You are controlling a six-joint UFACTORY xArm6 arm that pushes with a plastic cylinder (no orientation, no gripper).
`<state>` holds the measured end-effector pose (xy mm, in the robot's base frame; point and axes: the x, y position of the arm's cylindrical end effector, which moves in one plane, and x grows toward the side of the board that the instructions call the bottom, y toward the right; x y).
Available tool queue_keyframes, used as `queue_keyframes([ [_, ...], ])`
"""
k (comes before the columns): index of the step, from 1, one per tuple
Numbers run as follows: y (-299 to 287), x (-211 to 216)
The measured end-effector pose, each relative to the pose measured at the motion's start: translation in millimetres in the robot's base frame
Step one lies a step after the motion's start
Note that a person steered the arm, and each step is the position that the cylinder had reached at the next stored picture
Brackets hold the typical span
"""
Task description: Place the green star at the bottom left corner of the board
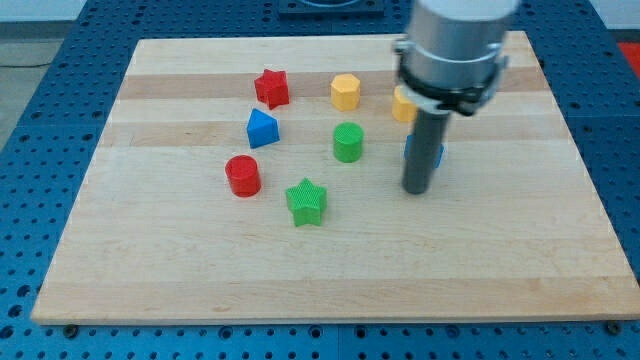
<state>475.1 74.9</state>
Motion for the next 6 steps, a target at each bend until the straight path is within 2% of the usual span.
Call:
queue_keyframes([
  [3, -126.3, 30.2],
  [4, -131.8, 30.1],
  [5, -160.7, 38.7],
  [6, -179.2, 57.3],
])
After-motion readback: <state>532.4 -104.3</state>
